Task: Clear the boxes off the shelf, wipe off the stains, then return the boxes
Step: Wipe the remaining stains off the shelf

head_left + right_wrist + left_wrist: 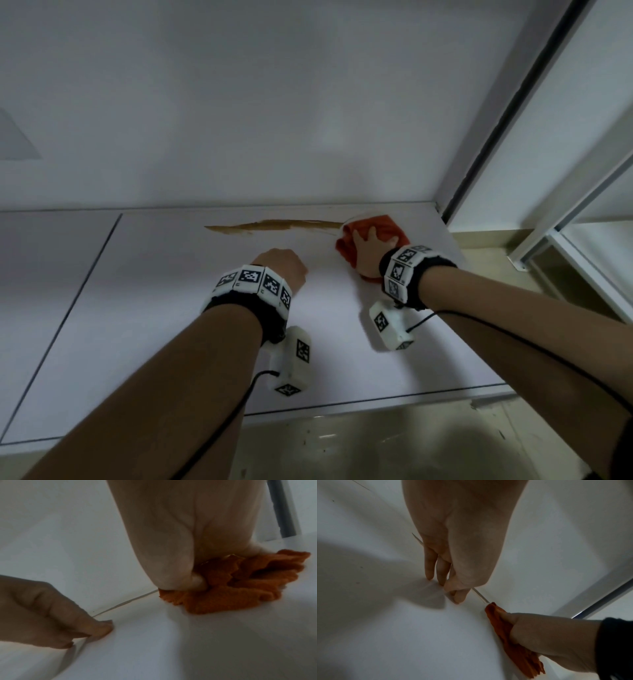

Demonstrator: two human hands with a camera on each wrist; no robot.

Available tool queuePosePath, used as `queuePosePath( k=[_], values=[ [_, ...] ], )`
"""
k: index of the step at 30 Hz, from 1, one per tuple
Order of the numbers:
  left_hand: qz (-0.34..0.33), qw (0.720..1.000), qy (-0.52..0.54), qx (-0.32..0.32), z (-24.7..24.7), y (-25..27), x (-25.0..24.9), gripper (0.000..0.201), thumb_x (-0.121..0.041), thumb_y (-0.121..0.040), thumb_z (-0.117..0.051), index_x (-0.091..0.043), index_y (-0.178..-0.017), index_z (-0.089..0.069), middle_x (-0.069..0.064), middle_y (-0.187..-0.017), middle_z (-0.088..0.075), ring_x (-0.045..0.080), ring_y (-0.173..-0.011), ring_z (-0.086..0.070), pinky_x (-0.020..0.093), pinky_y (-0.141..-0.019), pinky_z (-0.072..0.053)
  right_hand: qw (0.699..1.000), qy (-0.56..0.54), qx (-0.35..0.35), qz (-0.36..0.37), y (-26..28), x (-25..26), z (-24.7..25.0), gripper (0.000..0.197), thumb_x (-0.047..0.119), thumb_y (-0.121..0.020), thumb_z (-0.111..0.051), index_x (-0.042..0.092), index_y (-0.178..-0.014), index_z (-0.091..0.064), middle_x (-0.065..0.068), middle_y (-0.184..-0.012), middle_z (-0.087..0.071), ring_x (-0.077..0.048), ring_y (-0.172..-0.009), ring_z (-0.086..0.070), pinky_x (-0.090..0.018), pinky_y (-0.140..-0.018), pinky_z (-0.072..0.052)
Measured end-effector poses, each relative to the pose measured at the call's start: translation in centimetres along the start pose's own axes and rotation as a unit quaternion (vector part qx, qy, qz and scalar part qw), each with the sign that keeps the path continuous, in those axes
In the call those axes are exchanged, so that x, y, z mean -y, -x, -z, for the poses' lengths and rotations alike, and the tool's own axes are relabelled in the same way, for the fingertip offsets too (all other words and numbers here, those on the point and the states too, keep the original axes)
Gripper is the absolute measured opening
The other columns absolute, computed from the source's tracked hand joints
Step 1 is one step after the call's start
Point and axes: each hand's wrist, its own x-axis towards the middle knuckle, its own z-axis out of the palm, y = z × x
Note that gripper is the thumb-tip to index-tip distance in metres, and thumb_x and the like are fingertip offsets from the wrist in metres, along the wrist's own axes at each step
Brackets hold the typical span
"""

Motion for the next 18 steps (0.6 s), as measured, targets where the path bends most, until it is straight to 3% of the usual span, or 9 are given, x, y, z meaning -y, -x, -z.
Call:
queuePosePath(
  k=[2,5,7,9,11,14,18],
  values=[
    [0.012,1.0,0.01,0.015,0.1,-0.2,0.0,0.04,-0.015,-0.091,-0.044,-0.021,-0.128,-0.06,0.001,-0.135,-0.054,0.022,-0.119,-0.054,0.03,-0.097,-0.044,0.999,-0.025,0.004,0.021,-0.5,0.1,0.4,0.064,0.047,-0.098,-0.025,0.027,-0.151,0.005,-0.014,-0.158,0.008,-0.05,-0.141,-0.001,-0.065,-0.112,-0.005],
    [0.027,1.0,0.011,0.007,0.0,-0.5,-0.2,0.037,-0.019,-0.089,-0.047,-0.023,-0.121,-0.064,-0.002,-0.127,-0.06,0.017,-0.102,-0.058,0.025,-0.083,-0.042,0.996,-0.019,-0.013,0.084,-1.1,-0.1,1.1,0.059,0.053,-0.097,-0.016,0.035,-0.151,0.001,-0.009,-0.159,0.002,-0.039,-0.145,-0.001,-0.063,-0.113,-0.002],
    [0.045,0.999,0.023,-0.004,0.1,-0.8,-0.4,0.025,-0.022,-0.089,-0.051,-0.018,-0.107,-0.068,-0.001,-0.105,-0.064,0.017,-0.087,-0.055,0.024,-0.075,-0.039,0.994,-0.027,-0.028,0.105,-1.6,-0.3,1.8,0.059,0.055,-0.097,-0.017,0.034,-0.151,-0.004,-0.005,-0.16,-0.003,-0.03,-0.147,-0.006,-0.054,-0.115,-0.002],
    [0.06,0.997,0.046,-0.02,0.3,-0.9,-0.6,0.017,-0.023,-0.09,-0.054,-0.017,-0.099,-0.067,0.0,-0.085,-0.057,0.018,-0.08,-0.051,0.025,-0.072,-0.04,0.991,-0.015,-0.053,0.118,-2.3,-0.5,2.4,0.061,0.058,-0.096,-0.017,0.032,-0.151,-0.009,-0.003,-0.159,-0.008,-0.027,-0.146,-0.011,-0.046,-0.116,-0.004],
    [0.065,0.996,0.062,-0.031,0.4,-1.3,-0.7,0.023,-0.023,-0.09,-0.055,-0.011,-0.104,-0.069,0.001,-0.086,-0.056,0.02,-0.08,-0.053,0.026,-0.072,-0.041,0.988,-0.013,-0.065,0.136,-2.5,-0.8,2.9,0.058,0.053,-0.098,-0.022,0.027,-0.15,-0.016,-0.004,-0.158,-0.013,-0.028,-0.145,-0.015,-0.043,-0.117,-0.007],
    [0.066,0.995,0.06,-0.035,0.4,-1.2,-0.7,0.026,-0.023,-0.091,-0.054,-0.007,-0.105,-0.069,0.006,-0.091,-0.062,0.022,-0.08,-0.055,0.027,-0.073,-0.043,0.987,-0.033,-0.062,0.141,-3.1,-1.4,3.1,0.055,0.047,-0.098,-0.031,0.026,-0.148,-0.024,-0.005,-0.158,-0.014,-0.03,-0.145,-0.013,-0.047,-0.116,-0.01],
    [0.063,0.996,0.052,-0.029,0.4,-1.3,-0.9,0.017,-0.023,-0.091,-0.053,-0.011,-0.088,-0.064,0.007,-0.09,-0.061,0.023,-0.081,-0.057,0.027,-0.072,-0.044,0.986,-0.053,-0.078,0.138,-2.1,-3.0,3.3,0.053,0.044,-0.099,-0.031,0.024,-0.148,-0.025,-0.004,-0.158,-0.014,-0.028,-0.145,-0.012,-0.044,-0.117,-0.009]
  ],
)
